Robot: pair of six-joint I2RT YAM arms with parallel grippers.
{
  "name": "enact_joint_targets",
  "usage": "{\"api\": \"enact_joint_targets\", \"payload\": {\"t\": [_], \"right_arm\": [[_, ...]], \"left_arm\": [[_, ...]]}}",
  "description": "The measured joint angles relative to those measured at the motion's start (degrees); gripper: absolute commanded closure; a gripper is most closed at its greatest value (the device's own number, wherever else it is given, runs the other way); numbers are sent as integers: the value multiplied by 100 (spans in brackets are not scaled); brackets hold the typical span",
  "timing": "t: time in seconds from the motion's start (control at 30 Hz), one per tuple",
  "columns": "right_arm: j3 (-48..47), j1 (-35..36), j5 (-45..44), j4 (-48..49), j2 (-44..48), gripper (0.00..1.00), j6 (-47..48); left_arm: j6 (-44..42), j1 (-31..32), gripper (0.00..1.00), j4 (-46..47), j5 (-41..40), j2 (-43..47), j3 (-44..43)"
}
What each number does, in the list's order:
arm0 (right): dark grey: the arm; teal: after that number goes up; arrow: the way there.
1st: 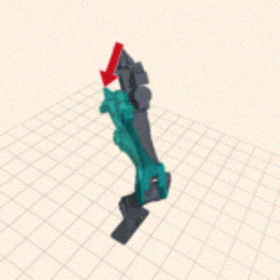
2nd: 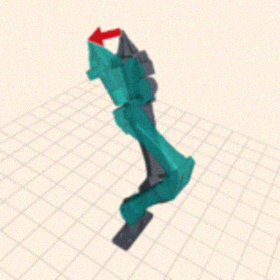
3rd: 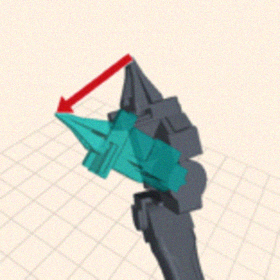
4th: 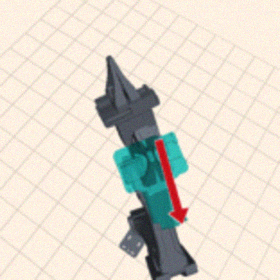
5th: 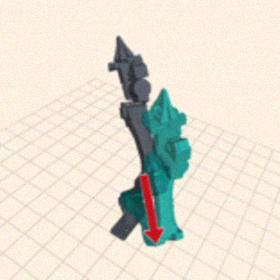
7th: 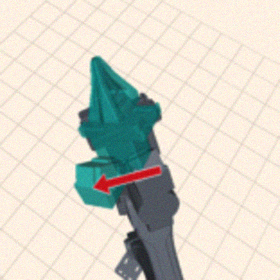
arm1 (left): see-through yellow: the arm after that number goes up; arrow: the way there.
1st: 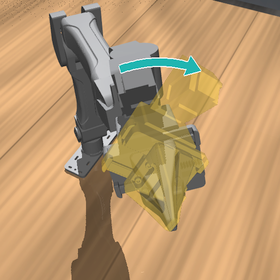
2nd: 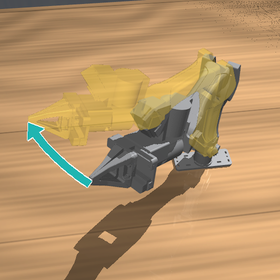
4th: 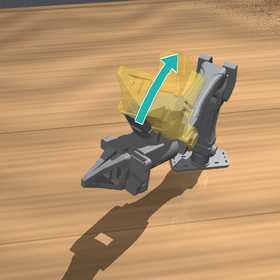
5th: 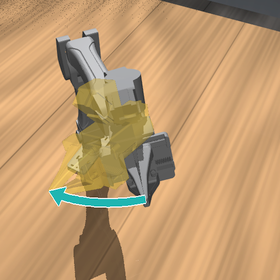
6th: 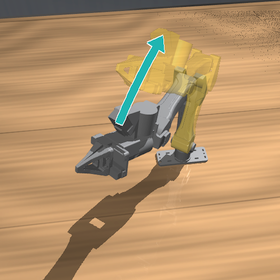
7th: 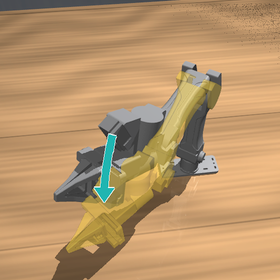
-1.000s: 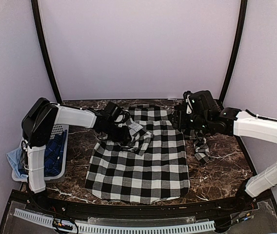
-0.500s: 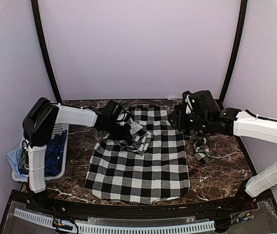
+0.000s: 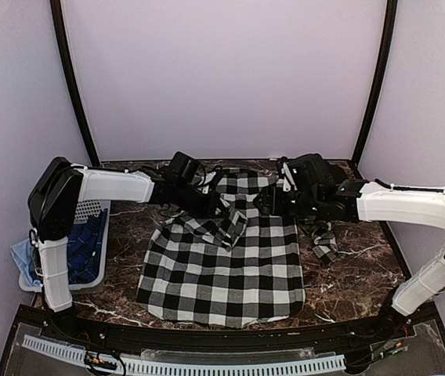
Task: Fold and stack the long sleeve shirts
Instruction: Pass from the left arm to the right
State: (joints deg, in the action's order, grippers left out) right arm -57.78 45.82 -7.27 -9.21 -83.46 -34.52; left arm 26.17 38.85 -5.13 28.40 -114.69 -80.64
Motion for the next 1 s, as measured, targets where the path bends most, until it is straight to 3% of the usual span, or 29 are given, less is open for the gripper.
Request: {"api": "enact_joint_targets", "payload": {"t": [0.47,0.53,0.63,0.7,1.0], "right_arm": [[527,0,549,905,-385,27,-1097],[621,0,533,940,-380,27,-1172],[796,0,490,940,-343,27,-1294],[914,0,448,933,-297,27,-1357],[1213,0,168,682,83,27,-1502]], "left_arm": [[566,369,100,789,796,-44,138],[640,417,95,857,841,-101,138],[758,535,75,901,907,-210,136],[813,601,68,931,957,-267,136],[1152,706,64,1054,1322,-330,133]]}}
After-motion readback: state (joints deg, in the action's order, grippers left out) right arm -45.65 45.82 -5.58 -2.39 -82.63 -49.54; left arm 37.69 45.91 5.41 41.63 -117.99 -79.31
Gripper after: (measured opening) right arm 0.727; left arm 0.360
